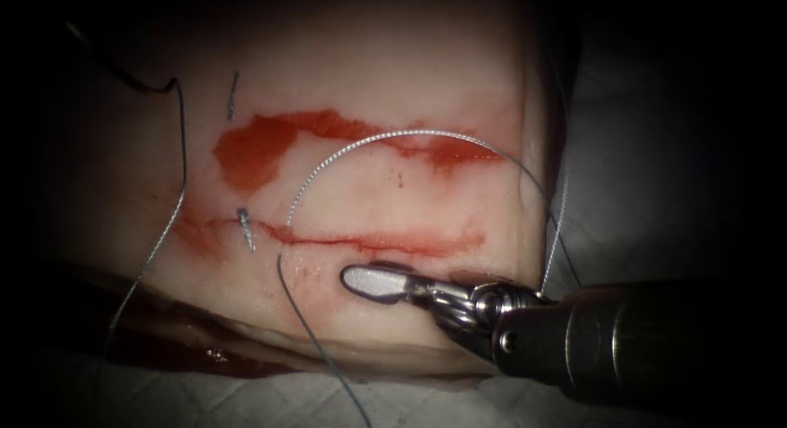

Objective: Wound Closure

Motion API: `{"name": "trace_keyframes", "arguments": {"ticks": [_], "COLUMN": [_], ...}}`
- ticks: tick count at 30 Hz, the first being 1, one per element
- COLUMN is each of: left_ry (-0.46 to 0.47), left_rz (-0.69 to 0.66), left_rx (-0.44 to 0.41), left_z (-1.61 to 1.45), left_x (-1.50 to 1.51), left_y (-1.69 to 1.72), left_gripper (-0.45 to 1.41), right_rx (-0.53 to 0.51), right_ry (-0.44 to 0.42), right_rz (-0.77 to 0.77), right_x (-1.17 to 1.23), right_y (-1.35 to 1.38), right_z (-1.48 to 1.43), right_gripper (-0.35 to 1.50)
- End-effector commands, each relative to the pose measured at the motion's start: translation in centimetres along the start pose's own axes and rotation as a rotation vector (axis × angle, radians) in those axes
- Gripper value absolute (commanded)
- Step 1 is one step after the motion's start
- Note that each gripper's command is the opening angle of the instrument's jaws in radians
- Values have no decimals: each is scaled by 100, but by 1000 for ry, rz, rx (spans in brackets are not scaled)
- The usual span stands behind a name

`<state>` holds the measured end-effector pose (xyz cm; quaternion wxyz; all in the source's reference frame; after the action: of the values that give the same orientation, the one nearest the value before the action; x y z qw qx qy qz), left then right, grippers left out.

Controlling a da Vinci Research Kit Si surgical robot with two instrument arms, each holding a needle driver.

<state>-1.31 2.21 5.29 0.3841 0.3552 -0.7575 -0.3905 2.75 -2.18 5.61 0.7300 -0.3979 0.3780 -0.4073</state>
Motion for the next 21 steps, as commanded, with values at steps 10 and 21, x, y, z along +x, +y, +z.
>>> {"name": "trace_keyframes", "arguments": {"ticks": [10,21], "left_ry": [0,2], "left_rz": [-1,-4], "left_rx": [3,8], "left_z": [6,8], "left_x": [4,6], "left_y": [4,2], "left_gripper": [-45,-45], "right_rx": [-22,-129], "right_ry": [197,194], "right_rz": [405,469], "right_x": [32,13], "right_y": [-37,-8], "right_z": [56,61], "right_gripper": [68,59]}}
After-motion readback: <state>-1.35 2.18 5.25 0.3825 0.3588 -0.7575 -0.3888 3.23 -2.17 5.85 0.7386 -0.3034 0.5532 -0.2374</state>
